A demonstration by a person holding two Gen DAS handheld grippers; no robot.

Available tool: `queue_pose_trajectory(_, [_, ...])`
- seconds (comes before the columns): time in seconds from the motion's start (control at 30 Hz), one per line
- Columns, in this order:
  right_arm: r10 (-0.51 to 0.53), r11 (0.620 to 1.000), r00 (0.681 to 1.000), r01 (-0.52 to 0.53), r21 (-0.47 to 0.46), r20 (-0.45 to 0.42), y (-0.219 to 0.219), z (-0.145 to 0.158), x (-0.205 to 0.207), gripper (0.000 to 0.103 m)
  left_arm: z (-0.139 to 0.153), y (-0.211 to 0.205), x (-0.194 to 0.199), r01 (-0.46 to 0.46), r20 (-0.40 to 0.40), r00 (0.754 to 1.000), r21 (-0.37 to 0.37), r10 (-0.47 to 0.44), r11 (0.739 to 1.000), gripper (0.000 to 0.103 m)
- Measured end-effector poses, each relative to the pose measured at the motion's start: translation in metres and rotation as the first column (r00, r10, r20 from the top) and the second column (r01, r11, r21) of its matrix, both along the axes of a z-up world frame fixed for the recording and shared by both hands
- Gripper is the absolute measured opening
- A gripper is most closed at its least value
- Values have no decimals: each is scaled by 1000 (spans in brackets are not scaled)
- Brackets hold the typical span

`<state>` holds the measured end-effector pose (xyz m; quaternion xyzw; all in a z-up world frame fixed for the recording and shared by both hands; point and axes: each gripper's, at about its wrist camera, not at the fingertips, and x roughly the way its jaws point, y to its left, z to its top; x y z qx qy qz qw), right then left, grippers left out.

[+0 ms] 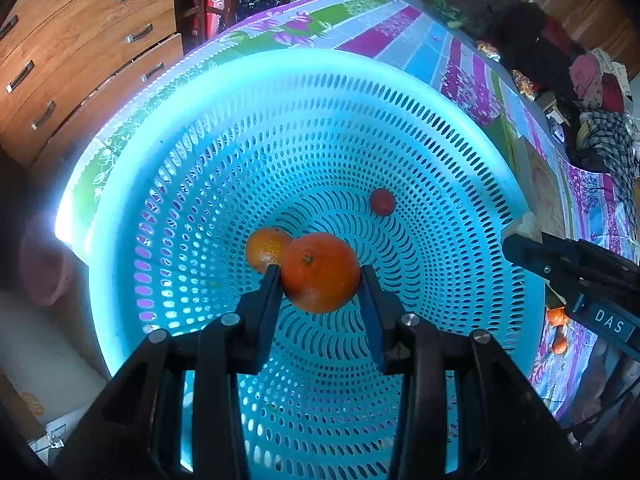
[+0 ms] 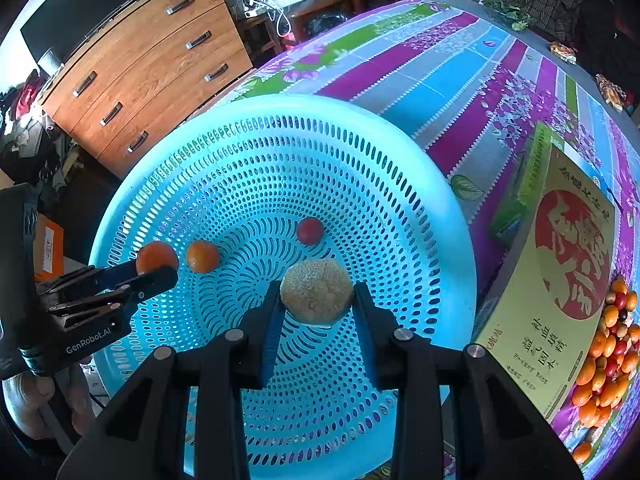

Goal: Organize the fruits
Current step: 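Open both tools to drop the fruits into the colander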

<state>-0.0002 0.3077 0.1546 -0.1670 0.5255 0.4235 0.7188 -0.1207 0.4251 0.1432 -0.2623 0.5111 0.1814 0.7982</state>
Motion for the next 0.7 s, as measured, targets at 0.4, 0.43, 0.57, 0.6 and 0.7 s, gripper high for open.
queue_pose_trajectory(0.4, [-25,999,1000,25,23,-1,-4,1,4,59,0,-2,1,-9,0,1000,15,9,1000,84])
queue_pose_trajectory(0.43, [-26,999,1000,26,24,-1,-5,1,4,59,0,-2,1,-10,2,1000,17,10,1000,84])
queue_pose_trajectory(0.57, [-30,997,999,28,73,28,-15,11,3,59,5,-6,1,-6,21,1000,27,6,1000,84])
queue_pose_trajectory(0.6, [-29,994,998,23,104,57,-22,18,1,59,8,-11,0,-7,37,999,33,6,999,84])
queue_pose_trajectory(0.7, [-97,968,954,24,251,282,-72,53,-23,59,34,-32,0,24,128,991,139,-42,990,84])
